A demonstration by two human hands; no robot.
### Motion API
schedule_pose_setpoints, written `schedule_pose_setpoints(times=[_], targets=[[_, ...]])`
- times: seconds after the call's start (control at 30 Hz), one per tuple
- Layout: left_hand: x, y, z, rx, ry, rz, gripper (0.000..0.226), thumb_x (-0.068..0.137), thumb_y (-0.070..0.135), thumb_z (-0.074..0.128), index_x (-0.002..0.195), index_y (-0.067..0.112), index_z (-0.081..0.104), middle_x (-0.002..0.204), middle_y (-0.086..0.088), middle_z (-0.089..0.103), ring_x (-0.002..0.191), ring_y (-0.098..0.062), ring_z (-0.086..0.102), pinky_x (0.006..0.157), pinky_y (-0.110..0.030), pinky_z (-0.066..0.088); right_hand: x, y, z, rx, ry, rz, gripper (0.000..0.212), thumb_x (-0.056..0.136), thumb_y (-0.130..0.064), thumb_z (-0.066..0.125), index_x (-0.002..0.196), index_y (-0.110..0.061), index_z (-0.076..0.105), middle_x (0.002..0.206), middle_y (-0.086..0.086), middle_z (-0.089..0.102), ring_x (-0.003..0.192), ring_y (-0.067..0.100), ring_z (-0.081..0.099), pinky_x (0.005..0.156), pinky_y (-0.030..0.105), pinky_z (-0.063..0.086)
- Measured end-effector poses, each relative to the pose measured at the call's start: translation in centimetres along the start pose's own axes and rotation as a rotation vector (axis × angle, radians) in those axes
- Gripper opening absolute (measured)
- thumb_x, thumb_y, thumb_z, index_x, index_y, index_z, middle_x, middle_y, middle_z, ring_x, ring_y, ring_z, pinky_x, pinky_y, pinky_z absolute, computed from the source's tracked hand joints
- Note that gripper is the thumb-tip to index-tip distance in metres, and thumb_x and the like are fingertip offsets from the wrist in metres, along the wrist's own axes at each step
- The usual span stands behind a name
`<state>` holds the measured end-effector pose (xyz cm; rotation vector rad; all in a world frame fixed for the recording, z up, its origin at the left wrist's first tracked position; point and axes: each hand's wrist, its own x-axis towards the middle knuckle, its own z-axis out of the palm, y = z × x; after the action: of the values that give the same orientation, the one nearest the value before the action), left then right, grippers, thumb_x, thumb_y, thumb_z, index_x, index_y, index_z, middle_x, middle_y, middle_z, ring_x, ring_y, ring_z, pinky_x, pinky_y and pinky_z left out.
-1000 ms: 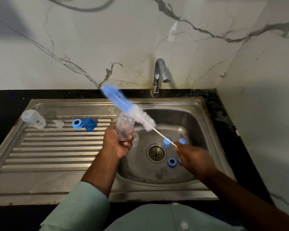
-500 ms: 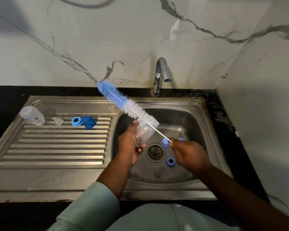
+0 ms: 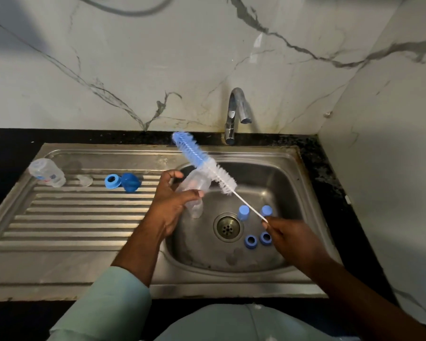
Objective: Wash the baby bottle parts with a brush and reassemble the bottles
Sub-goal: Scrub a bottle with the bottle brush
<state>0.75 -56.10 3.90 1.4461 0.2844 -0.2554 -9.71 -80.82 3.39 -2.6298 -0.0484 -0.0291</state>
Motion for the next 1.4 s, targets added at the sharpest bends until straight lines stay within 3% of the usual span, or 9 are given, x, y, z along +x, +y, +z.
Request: schedule_pose_setpoints(times=[0.2, 0.3, 0.4, 0.8, 0.93, 1.07, 1.17, 1.27, 1.4], targets=[[0.1, -1.0, 1.1, 0.485, -0.009, 0.317, 0.075, 0.07, 0.002, 0.081, 0.138, 0.02, 0.054, 0.123, 0.011, 0.053, 0.113, -0.007, 0.052, 0.086, -0.011, 0.041, 1.3, -2.4, 0.3, -0.015, -0.059, 0.012, 0.026, 0.098, -0.03, 0.048, 0.075, -0.02, 0.054, 0.057, -0.002, 0.047, 0.064, 0.019, 0.047, 0.06, 0.028, 0.04], [0.7, -1.4, -0.1, 0.696, 0.101, 0.527, 0.076, 0.069, 0.007, 0.083, 0.138, 0.019, 0.053, 0.129, 0.002, 0.049, 0.117, -0.009, 0.045, 0.097, -0.021, 0.037, 0.3, -2.0, -0.1, 0.015, -0.111, 0.088, 0.033, 0.097, -0.034, 0.047, 0.065, -0.024, 0.049, 0.056, -0.006, 0.046, 0.065, 0.018, 0.05, 0.064, 0.031, 0.041], [0.6, -2.3, 0.6, 0.884, -0.048, 0.67, 0.072, 0.069, 0.01, 0.079, 0.136, 0.013, 0.055, 0.132, -0.004, 0.057, 0.121, -0.021, 0.053, 0.107, -0.032, 0.038, 1.0, -3.1, 0.6, -0.028, -0.166, 0.132, 0.037, 0.097, -0.039, 0.04, 0.078, -0.017, 0.062, 0.069, 0.003, 0.056, 0.068, 0.017, 0.049, 0.064, 0.027, 0.035], [2.2, -3.4, -0.6, 1.356, -0.018, 1.092, 0.065, 0.066, -0.004, 0.077, 0.128, 0.011, 0.063, 0.127, -0.017, 0.062, 0.111, -0.037, 0.054, 0.097, -0.048, 0.045, 4.6, -5.6, 0.8, -0.061, -0.187, 0.251, 0.02, 0.092, -0.03, 0.049, 0.083, -0.019, 0.064, 0.072, -0.002, 0.057, 0.071, 0.021, 0.062, 0.07, 0.029, 0.05], [2.6, -2.9, -1.6, 1.273, 0.121, 1.082, 0.057, 0.074, 0.0, 0.076, 0.128, 0.011, 0.061, 0.128, -0.017, 0.061, 0.112, -0.032, 0.049, 0.093, -0.044, 0.046, 2.6, -5.4, -0.2, -0.062, -0.183, 0.211, 0.025, 0.095, -0.033, 0.047, 0.075, -0.02, 0.055, 0.067, -0.007, 0.049, 0.07, 0.018, 0.056, 0.064, 0.026, 0.043], [2.3, -3.9, -0.6, 1.339, -0.087, 1.093, 0.061, 0.078, 0.004, 0.062, 0.136, 0.017, 0.05, 0.134, -0.017, 0.057, 0.115, -0.038, 0.055, 0.097, -0.047, 0.042, 4.7, -6.8, -1.3, -0.092, -0.202, 0.273, 0.018, 0.092, -0.026, 0.051, 0.087, -0.019, 0.067, 0.078, 0.003, 0.063, 0.077, 0.025, 0.064, 0.076, 0.034, 0.053], [2.3, -3.6, -1.2, 1.2, 0.017, 0.962, 0.064, 0.076, 0.011, 0.075, 0.135, 0.018, 0.052, 0.136, -0.01, 0.056, 0.119, -0.033, 0.053, 0.1, -0.045, 0.042, 4.5, -6.1, -2.6, 0.128, -0.181, 0.239, 0.028, 0.093, -0.026, 0.056, 0.071, -0.013, 0.065, 0.061, 0.003, 0.052, 0.057, 0.017, 0.055, 0.058, 0.028, 0.046], [0.7, -3.3, -0.5, 0.892, 0.117, 0.765, 0.07, 0.075, 0.021, 0.083, 0.137, 0.019, 0.051, 0.136, -0.001, 0.056, 0.123, -0.02, 0.052, 0.101, -0.034, 0.043, 2.5, -5.1, -4.2, 0.654, -0.244, 0.394, 0.029, 0.095, -0.021, 0.055, 0.069, -0.015, 0.068, 0.044, 0.001, 0.039, 0.034, 0.011, 0.03, 0.037, 0.018, 0.026], [-2.5, -2.1, 2.7, 0.249, 0.087, 0.499, 0.055, 0.082, -0.001, 0.073, 0.127, 0.024, 0.051, 0.117, 0.022, 0.055, 0.103, 0.014, 0.055, 0.079, -0.009, 0.049, 2.6, -4.7, -3.7, 0.957, -0.309, 0.447, 0.032, 0.1, -0.021, 0.044, 0.09, -0.002, 0.067, 0.047, 0.003, 0.03, 0.031, 0.008, 0.019, 0.036, 0.011, 0.019]])
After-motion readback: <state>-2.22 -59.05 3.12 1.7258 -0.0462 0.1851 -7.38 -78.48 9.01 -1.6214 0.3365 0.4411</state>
